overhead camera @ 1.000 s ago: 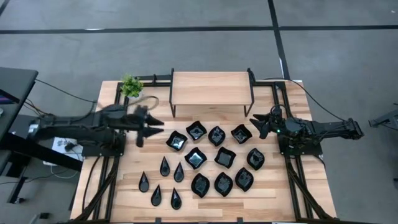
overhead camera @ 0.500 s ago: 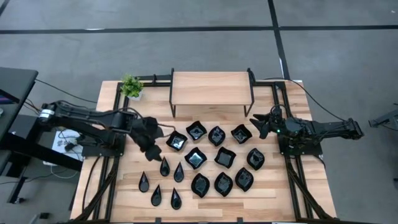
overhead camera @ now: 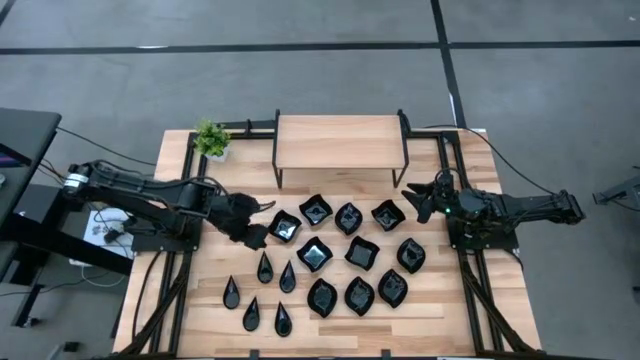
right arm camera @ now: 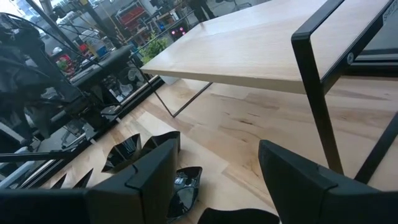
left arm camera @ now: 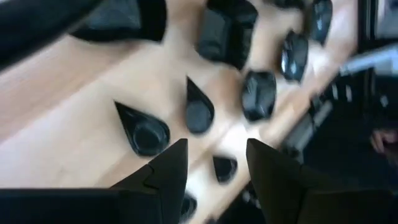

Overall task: Pick & Place Mini shaped plates
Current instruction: Put the drop shaped plate on the shelf

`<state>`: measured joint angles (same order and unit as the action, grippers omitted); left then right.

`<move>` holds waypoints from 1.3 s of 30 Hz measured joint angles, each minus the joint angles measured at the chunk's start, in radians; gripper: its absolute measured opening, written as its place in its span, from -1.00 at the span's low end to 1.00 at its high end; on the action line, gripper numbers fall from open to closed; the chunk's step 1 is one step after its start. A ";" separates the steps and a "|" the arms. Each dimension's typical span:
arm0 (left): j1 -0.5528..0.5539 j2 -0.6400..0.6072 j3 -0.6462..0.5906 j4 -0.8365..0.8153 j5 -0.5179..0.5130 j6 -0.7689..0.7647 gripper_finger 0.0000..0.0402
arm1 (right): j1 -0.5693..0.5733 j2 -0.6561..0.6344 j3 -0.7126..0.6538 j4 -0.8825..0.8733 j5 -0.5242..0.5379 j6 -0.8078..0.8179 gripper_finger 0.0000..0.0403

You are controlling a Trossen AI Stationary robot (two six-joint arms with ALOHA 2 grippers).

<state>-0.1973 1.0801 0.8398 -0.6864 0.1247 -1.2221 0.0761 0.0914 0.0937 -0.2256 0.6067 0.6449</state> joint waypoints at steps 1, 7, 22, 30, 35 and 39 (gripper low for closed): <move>-0.016 0.004 0.000 -0.001 -0.037 -0.034 -0.18 | 0.000 0.000 0.000 0.000 0.002 0.000 0.10; -0.109 0.072 0.000 -0.068 -0.143 -0.211 -0.18 | -0.001 0.000 0.000 -0.002 0.029 0.000 0.10; -0.158 0.306 0.000 -0.083 -0.128 -0.296 -0.18 | 0.000 0.000 0.000 -0.005 0.030 0.000 0.10; -0.213 0.371 0.000 -0.068 -0.154 -0.279 -0.18 | 0.000 0.000 0.000 -0.005 0.030 0.000 0.10; -0.216 0.418 0.000 -0.039 -0.174 -0.279 -0.18 | 0.000 0.000 0.000 -0.005 0.030 0.000 0.10; -0.215 0.438 0.000 -0.034 -0.176 -0.279 -0.18 | 0.000 0.000 0.000 -0.005 0.030 0.000 0.10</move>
<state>-0.4121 1.5184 0.8398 -0.7201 -0.0518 -1.5009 0.0761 0.0914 0.0940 -0.2310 0.6365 0.6453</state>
